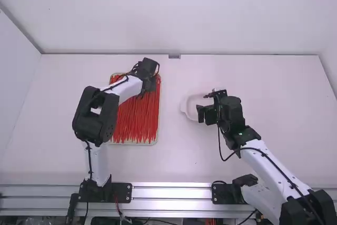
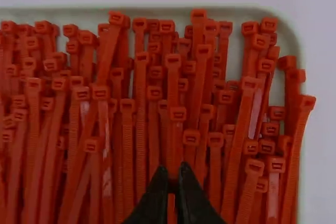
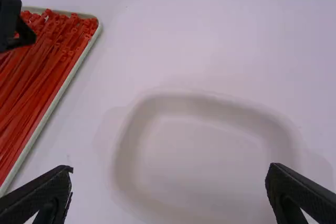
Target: Fasten the cable tie
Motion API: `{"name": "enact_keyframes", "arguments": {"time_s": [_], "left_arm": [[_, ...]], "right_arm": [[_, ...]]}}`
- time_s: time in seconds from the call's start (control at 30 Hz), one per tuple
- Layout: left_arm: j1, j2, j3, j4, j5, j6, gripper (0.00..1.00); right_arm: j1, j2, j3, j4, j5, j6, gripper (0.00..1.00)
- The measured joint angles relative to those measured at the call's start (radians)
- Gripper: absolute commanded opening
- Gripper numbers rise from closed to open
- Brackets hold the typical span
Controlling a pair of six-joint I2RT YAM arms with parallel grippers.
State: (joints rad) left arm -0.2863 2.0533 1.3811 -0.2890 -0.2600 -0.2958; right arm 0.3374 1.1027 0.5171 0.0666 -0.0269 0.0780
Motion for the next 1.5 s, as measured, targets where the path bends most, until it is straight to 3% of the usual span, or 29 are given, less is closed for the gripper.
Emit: {"name": "enact_keyframes", "arguments": {"time_s": [0.37,0.97,1.27,1.5], "left_arm": [[0.0,-0.161,0.003,0.014,-0.006,0.005,0.02],[0.002,-0.663,-0.013,-0.061,-0.007,0.087,0.02],[0.001,-0.927,-0.241,0.057,0.006,0.099,0.02],[0.002,-1.073,-0.487,0.269,0.106,0.136,0.02]], "right_arm": [[0.0,0.0,0.0,0.0,0.0,0.002,0.98],[0.0,0.0,0.0,0.06,0.0,0.006,0.98],[0.0,0.0,0.0,0.16,-0.038,0.06,0.98],[-0.01,0.0,0.0,0.28,-0.18,0.072,0.98]]}}
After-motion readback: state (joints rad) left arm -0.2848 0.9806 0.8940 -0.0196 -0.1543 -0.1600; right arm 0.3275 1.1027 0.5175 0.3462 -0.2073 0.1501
